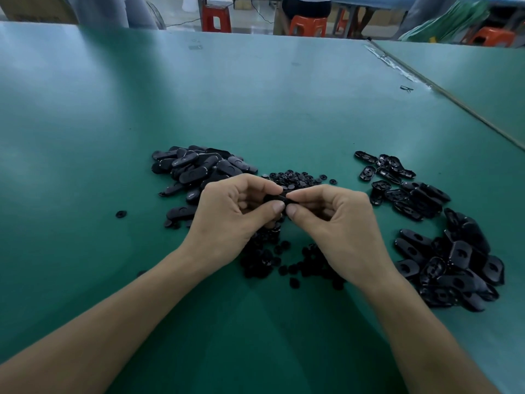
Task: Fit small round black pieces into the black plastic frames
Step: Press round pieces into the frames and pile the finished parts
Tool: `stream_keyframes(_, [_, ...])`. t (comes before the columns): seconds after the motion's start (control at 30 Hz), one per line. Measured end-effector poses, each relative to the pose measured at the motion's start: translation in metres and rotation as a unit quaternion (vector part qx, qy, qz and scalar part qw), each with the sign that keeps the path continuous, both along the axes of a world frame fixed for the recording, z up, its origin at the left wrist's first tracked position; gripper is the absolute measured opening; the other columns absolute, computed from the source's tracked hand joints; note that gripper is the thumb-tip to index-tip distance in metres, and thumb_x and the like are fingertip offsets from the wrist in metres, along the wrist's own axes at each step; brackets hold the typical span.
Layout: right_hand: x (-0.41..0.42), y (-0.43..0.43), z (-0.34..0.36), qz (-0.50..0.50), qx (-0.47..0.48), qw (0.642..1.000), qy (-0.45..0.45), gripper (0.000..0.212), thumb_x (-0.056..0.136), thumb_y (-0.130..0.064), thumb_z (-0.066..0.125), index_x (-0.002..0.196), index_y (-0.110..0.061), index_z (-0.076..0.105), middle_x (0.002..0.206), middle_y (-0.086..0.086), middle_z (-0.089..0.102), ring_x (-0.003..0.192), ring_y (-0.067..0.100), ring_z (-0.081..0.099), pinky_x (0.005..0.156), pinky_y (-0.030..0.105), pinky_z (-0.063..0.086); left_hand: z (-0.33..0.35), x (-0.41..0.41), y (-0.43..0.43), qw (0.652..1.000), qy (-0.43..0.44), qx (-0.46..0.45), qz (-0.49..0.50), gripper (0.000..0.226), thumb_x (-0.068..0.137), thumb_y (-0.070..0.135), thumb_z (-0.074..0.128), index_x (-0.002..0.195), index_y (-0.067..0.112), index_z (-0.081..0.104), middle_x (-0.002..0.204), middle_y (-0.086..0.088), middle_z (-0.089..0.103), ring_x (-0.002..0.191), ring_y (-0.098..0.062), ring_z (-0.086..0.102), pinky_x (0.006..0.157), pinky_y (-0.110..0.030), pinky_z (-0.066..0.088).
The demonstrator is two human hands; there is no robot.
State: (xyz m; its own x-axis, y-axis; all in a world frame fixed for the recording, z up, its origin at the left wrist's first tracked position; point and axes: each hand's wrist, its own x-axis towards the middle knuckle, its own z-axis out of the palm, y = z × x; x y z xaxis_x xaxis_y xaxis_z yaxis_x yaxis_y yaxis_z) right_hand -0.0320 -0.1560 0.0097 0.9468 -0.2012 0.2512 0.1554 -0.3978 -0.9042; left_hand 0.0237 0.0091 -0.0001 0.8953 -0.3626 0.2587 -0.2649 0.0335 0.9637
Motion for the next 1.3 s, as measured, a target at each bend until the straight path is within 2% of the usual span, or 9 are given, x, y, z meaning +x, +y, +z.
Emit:
stream_keyframes(0.17, [0.001,0.005,0.001,-0.009,-0.026,1.000,0.009,0.019,0.086,-0.013,0.076,0.084,-0.031,0.071,0.081,-0.021,0.073,0.076,-0.002,0.069,0.071,0.012,0.052,-0.002,0.000,0.000,1.000,-0.009,0.005,0.008,0.025,0.082,-0.002,0.077,0.092,0.022,0.073,0.079,-0.002,0.077,0.066,-0.014,0.073,0.067,-0.021,0.058])
stream_keyframes(0.4, [0.000,0.007,0.002,-0.019,-0.023,0.999,0.012,0.018,0.086,-0.013,0.075,0.082,-0.030,0.070,0.079,-0.022,0.072,0.073,-0.003,0.069,0.067,0.009,0.049,-0.002,-0.002,0.000,0.999,-0.016,0.003,0.030,0.028,0.080,-0.003,0.079,0.090,0.022,0.075,0.079,-0.005,0.077,0.065,-0.016,0.073,0.068,-0.023,0.060])
stream_keyframes(0.7, [0.000,0.008,0.005,-0.007,-0.046,0.999,0.015,0.018,0.087,-0.012,0.076,0.088,-0.030,0.075,0.080,-0.017,0.075,0.078,-0.002,0.070,0.074,0.015,0.054,-0.007,0.000,0.001,0.999,-0.023,0.006,0.044,0.028,0.079,-0.003,0.081,0.086,0.023,0.076,0.072,-0.004,0.076,0.060,-0.017,0.072,0.062,-0.023,0.059])
stream_keyframes(0.77, [0.000,0.006,0.007,-0.041,-0.088,0.995,0.000,0.016,0.089,-0.014,0.073,0.094,-0.029,0.077,0.082,-0.017,0.074,0.079,-0.003,0.068,0.075,0.008,0.049,-0.009,0.001,0.001,0.998,-0.025,-0.007,0.058,0.024,0.080,0.000,0.080,0.086,0.023,0.075,0.072,-0.005,0.075,0.061,-0.020,0.072,0.061,-0.027,0.061])
stream_keyframes(0.83, [0.000,-0.005,0.010,-0.121,-0.188,0.975,-0.006,0.018,0.094,-0.016,0.066,0.106,-0.025,0.076,0.097,-0.012,0.072,0.089,0.000,0.064,0.082,0.006,0.042,-0.010,0.004,0.002,0.995,-0.019,-0.030,0.089,0.022,0.083,0.001,0.078,0.087,0.022,0.073,0.073,-0.004,0.074,0.062,-0.020,0.071,0.060,-0.030,0.061])
stream_keyframes(0.93, [-0.002,-0.030,0.009,-0.221,-0.338,0.911,0.083,0.033,0.100,-0.016,0.054,0.131,-0.017,0.063,0.129,0.005,0.059,0.119,0.023,0.050,0.100,0.026,0.033,-0.010,0.010,0.003,0.988,0.021,-0.089,0.127,0.020,0.091,-0.003,0.068,0.093,0.017,0.070,0.075,0.002,0.070,0.068,-0.013,0.068,0.061,-0.026,0.059])
stream_keyframes(1.03, [-0.005,-0.042,0.005,-0.244,-0.383,0.868,0.203,0.039,0.101,-0.017,0.046,0.139,-0.017,0.056,0.142,0.008,0.047,0.124,0.034,0.038,0.100,0.042,0.035,-0.009,0.016,0.005,0.971,0.079,-0.152,0.164,0.018,0.097,-0.003,0.061,0.103,0.013,0.067,0.085,0.004,0.070,0.078,-0.010,0.068,0.067,-0.024,0.059])
stream_keyframes(1.17, [-0.005,-0.043,0.001,-0.233,-0.392,0.861,0.224,0.036,0.101,-0.013,0.046,0.134,-0.012,0.060,0.142,0.008,0.048,0.122,0.036,0.041,0.098,0.043,0.038,-0.008,0.020,0.005,0.954,0.130,-0.186,0.195,0.041,0.095,-0.006,0.061,0.133,0.008,0.054,0.098,-0.002,0.065,0.083,-0.004,0.070,0.082,-0.024,0.058])
stream_keyframes(1.3, [-0.004,-0.045,-0.001,-0.250,-0.373,0.875,0.180,0.030,0.100,-0.008,0.050,0.125,-0.006,0.067,0.125,0.019,0.058,0.115,0.035,0.053,0.097,0.040,0.044,-0.007,0.020,0.006,0.958,0.131,-0.142,0.210,0.070,0.091,-0.006,0.066,0.152,0.011,0.036,0.135,0.000,0.055,0.115,-0.002,0.063,0.104,-0.033,0.051])
